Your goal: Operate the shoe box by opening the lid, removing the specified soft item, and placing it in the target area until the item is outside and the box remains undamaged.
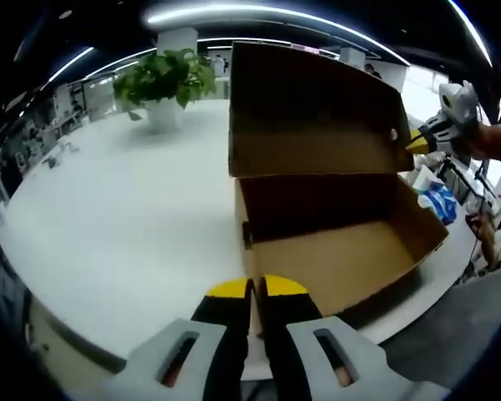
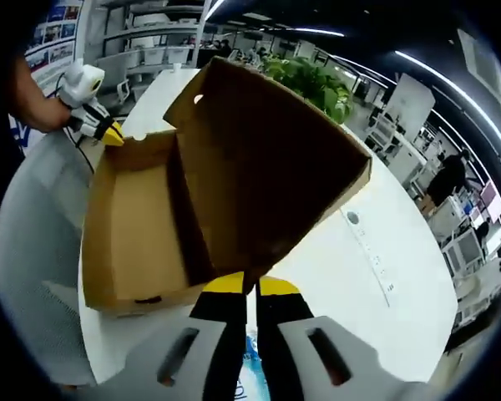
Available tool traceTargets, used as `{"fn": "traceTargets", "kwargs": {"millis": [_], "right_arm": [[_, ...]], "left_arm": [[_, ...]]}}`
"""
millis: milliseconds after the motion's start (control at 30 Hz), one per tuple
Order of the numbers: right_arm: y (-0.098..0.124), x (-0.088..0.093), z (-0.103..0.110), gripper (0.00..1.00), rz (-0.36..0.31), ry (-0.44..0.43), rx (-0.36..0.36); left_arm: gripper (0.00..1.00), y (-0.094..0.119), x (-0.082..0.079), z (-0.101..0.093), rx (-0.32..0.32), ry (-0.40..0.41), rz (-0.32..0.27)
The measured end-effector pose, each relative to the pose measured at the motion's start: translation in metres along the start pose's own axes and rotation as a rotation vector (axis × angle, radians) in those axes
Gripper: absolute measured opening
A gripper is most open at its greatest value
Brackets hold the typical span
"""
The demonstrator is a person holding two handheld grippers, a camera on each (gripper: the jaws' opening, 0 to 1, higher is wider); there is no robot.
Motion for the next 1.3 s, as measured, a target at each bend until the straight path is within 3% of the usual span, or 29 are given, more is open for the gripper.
{"fn": "traceTargets", "kwargs": {"millis": [733, 1100, 1300], "right_arm": [[0.022, 0.013, 0.041, 0.0, -0.035, 0.055, 0.079], [0.025, 0.021, 0.057, 0.0, -0.058, 0.008, 0.141], [0.024, 0.022, 0.062, 0.0, -0.076, -0.049, 0.179]], "left_arm": [[0.0, 0.0, 0.001, 0.002, 0.003, 0.028, -0.003], [0.01, 0.001, 0.001, 0.003, 0.014, 0.046, -0.001], [0.01, 0.001, 0.001, 0.006, 0.039, 0.095, 0.004]]}}
Point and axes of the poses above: the point that each gripper's makers call its tool centre point, and the gripper's own axes: y roughly backward along the fingers, z roughly to its left, x roughly out of its underside, the point moved 8 cm from there along y, roughly backward along the fingers
